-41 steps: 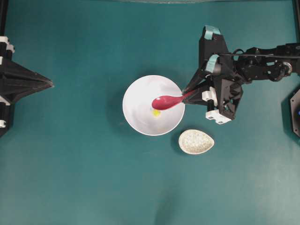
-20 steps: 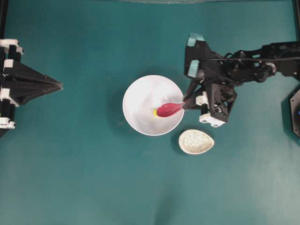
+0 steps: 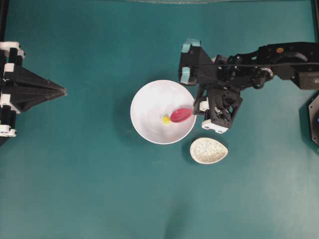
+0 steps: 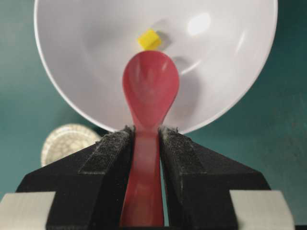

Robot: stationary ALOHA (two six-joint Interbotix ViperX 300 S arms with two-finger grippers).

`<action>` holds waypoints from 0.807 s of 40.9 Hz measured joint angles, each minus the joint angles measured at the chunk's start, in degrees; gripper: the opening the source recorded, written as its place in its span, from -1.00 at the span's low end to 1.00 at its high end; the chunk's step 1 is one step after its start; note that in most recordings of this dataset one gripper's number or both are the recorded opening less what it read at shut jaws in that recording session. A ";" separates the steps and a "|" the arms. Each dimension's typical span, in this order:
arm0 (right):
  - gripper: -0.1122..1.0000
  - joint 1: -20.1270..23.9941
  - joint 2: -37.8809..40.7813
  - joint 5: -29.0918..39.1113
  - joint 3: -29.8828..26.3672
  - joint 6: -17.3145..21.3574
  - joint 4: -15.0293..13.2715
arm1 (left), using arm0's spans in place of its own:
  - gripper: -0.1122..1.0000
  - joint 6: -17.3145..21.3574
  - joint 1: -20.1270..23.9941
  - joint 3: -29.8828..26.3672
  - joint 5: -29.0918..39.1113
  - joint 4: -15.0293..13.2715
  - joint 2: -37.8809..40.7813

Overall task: Scoop the yellow hexagonal prism block from the bowl with a spoon using the right arm.
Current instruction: 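Lower the spoon bowl into the white bowl beside the yellow block, then sweep the spoon under the yellow block to scoop it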

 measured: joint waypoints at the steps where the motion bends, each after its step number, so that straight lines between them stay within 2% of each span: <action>1: -0.35 0.00 0.18 0.09 -0.09 0.00 -0.18 | -0.78 0.00 0.00 0.00 0.00 0.00 0.00; 33: -0.35 0.62 5.36 2.90 -4.31 0.35 -0.26 | -0.78 0.09 0.00 0.00 0.00 0.00 -0.35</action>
